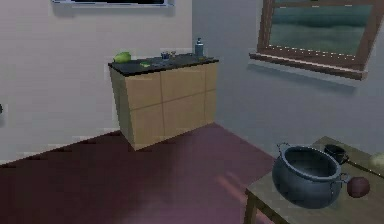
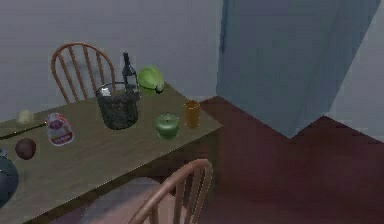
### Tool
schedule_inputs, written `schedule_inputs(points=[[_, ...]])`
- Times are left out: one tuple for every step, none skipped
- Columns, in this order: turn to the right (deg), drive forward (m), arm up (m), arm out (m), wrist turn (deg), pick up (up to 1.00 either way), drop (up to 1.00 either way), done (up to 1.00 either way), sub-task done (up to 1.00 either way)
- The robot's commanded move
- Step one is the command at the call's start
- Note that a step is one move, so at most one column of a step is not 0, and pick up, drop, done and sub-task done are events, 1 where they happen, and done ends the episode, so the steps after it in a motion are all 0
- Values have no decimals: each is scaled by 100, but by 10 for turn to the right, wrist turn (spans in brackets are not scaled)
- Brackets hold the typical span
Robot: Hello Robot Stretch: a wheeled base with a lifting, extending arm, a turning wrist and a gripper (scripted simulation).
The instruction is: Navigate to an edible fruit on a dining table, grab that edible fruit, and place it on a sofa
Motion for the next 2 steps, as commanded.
schedule_inputs(points=[[0, 0, 38, 0, 0, 0, 0, 0, 0], [0, 0, 0, 46, 0, 0, 0, 0, 0]])
